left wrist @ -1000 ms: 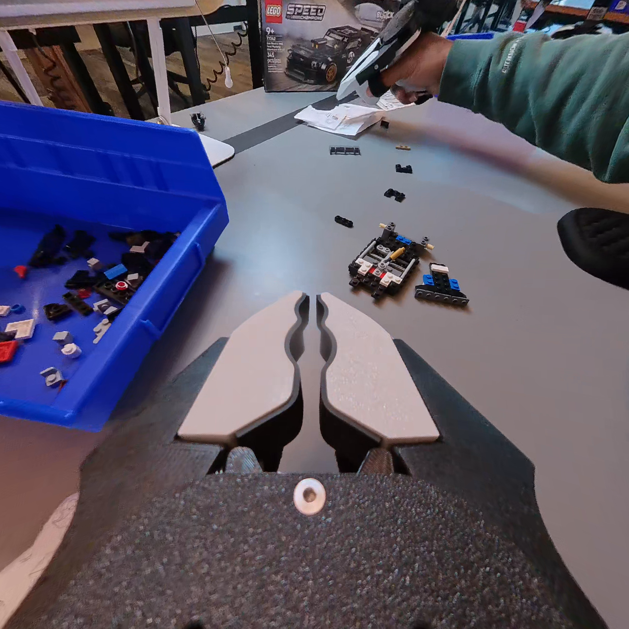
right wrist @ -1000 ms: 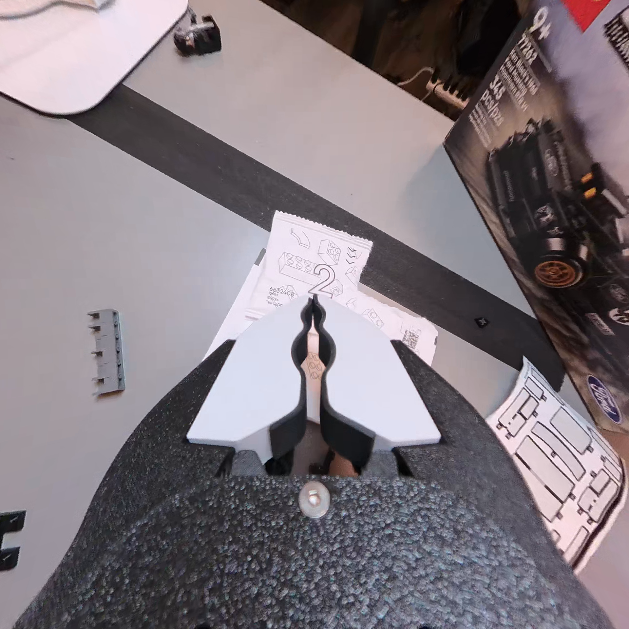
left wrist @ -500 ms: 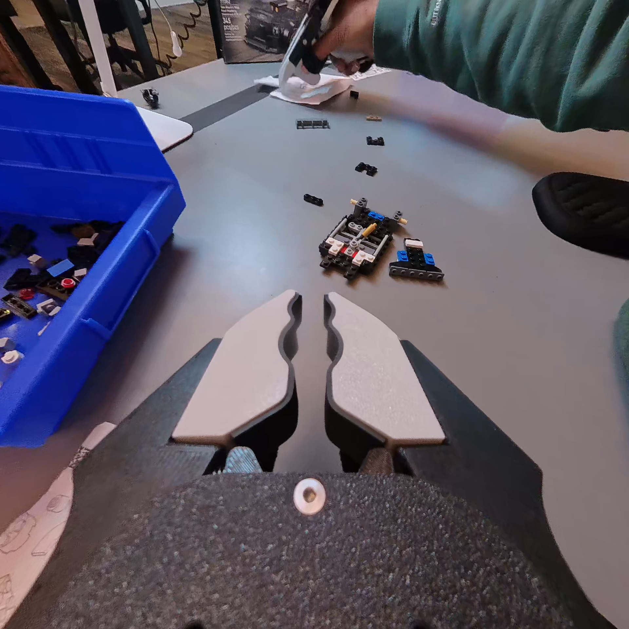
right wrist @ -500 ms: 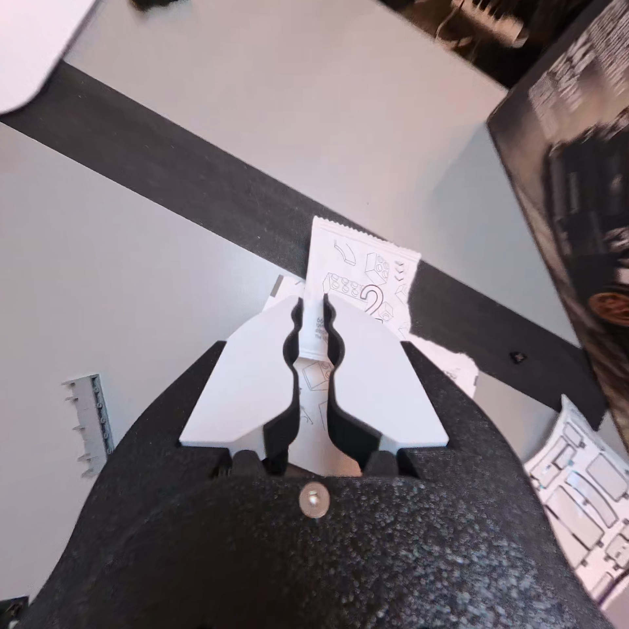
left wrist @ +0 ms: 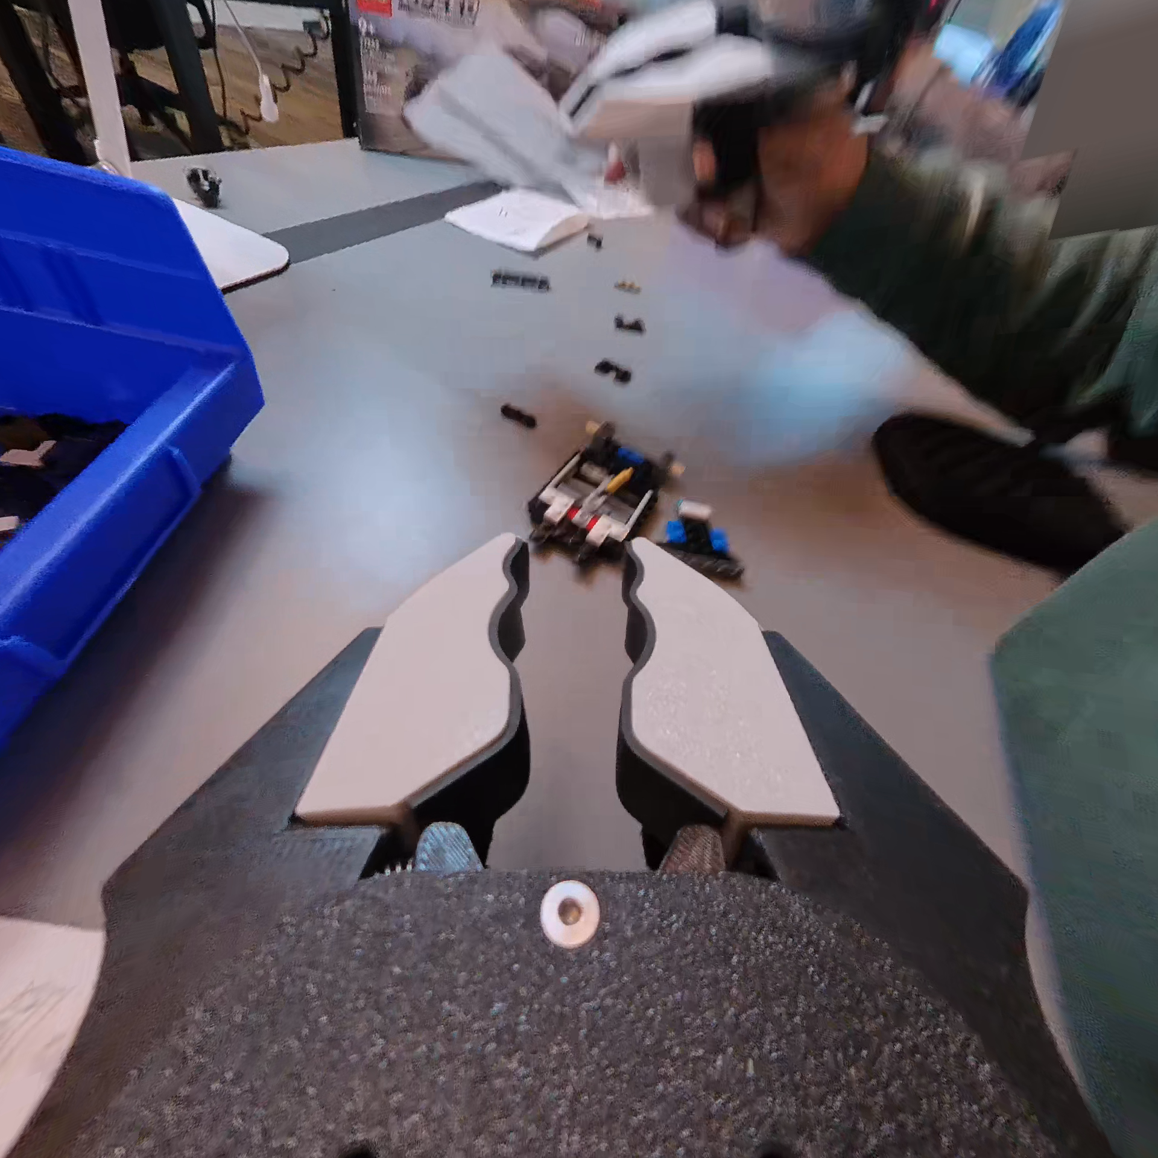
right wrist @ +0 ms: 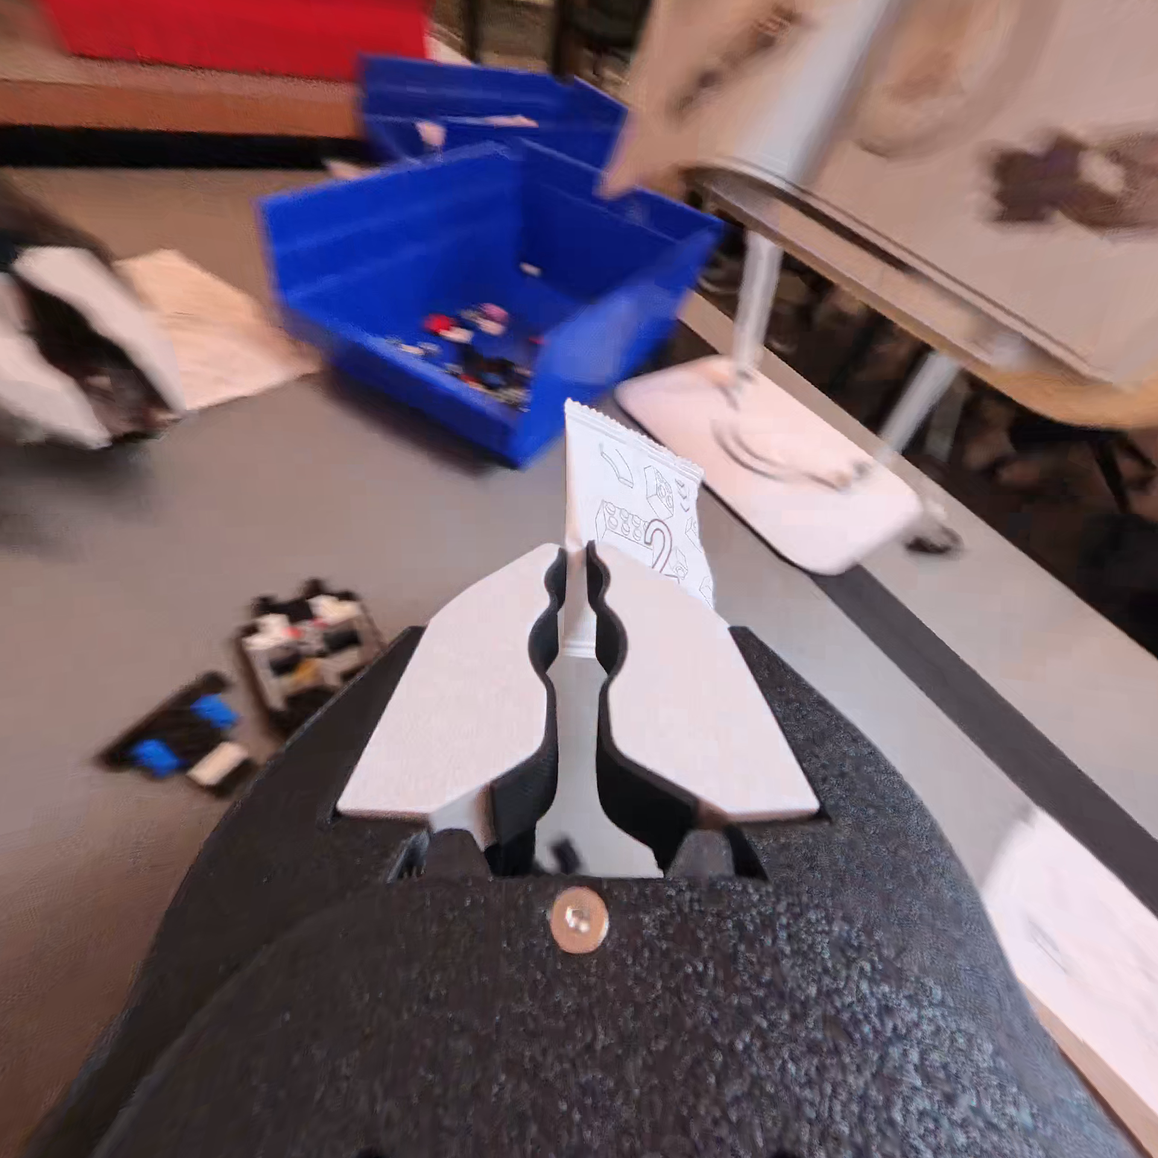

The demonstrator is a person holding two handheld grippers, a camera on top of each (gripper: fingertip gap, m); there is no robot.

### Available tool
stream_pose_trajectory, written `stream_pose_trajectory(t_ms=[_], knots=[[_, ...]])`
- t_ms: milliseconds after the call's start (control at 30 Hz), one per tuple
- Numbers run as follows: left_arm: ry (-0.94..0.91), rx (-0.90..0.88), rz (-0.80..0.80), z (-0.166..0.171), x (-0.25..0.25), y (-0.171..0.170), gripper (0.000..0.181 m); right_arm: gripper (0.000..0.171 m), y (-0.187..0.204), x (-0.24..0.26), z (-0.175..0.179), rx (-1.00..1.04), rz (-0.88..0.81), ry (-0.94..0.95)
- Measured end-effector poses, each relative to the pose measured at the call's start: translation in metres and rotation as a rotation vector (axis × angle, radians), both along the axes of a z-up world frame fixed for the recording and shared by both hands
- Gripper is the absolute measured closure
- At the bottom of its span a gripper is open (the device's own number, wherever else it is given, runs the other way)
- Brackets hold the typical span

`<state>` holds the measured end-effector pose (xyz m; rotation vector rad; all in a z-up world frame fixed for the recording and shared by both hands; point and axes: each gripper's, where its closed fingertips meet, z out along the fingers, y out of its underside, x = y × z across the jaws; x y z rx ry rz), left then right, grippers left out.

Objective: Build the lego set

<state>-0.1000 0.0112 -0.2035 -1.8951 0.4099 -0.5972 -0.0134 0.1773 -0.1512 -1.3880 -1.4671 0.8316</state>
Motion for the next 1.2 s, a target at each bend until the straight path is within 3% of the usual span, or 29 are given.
stream_pose_trajectory(t_ms=[167, 333, 433, 500, 600, 733, 800, 833, 933, 1000, 1067, 1200], knots=[[-0.398, -0.082, 0.013, 0.029, 0.005, 0.003, 0.142, 0.166, -0.122, -0.048, -0.021, 0.173, 0.181, -0.009], [-0.613, -0.173, 0.005, 0.029, 0.002, -0.001, 0.152, 0.166, -0.176, -0.070, -0.036, 0.296, 0.249, -0.039], [-0.591, -0.191, -0.018, 0.026, -0.001, -0.008, 0.181, 0.156, -0.190, -0.072, -0.041, 0.273, 0.270, -0.031], [-0.440, -0.235, 0.011, 0.013, -0.010, -0.010, 0.181, 0.147, -0.197, -0.068, -0.042, 0.237, 0.298, -0.029], [-0.194, -0.358, 0.023, -0.007, -0.035, -0.026, 0.181, 0.131, -0.183, -0.051, -0.049, 0.156, 0.308, -0.105], [-0.033, -0.532, 0.030, -0.029, -0.070, -0.050, 0.177, 0.115, -0.130, -0.021, -0.069, -0.020, 0.252, -0.257], [0.076, -0.571, 0.106, -0.038, -0.095, -0.052, 0.143, 0.109, -0.109, -0.012, -0.080, -0.096, 0.245, -0.336], [0.124, -0.563, 0.152, -0.038, -0.107, -0.050, 0.131, 0.106, -0.102, -0.010, -0.086, -0.119, 0.248, -0.370], [0.193, -0.433, 0.271, -0.016, -0.130, -0.036, 0.119, 0.100, -0.099, -0.017, -0.096, -0.175, 0.305, -0.427], [0.226, -0.342, 0.318, 0.001, -0.137, -0.031, 0.119, 0.099, -0.103, -0.022, -0.106, -0.152, 0.350, -0.499], [0.248, -0.282, 0.311, 0.010, -0.132, -0.031, 0.121, 0.109, -0.104, -0.022, -0.119, -0.069, 0.377, -0.596], [0.275, -0.246, 0.255, 0.007, -0.113, -0.034, 0.124, 0.116, -0.095, -0.009, -0.123, 0.019, 0.379, -0.659]])
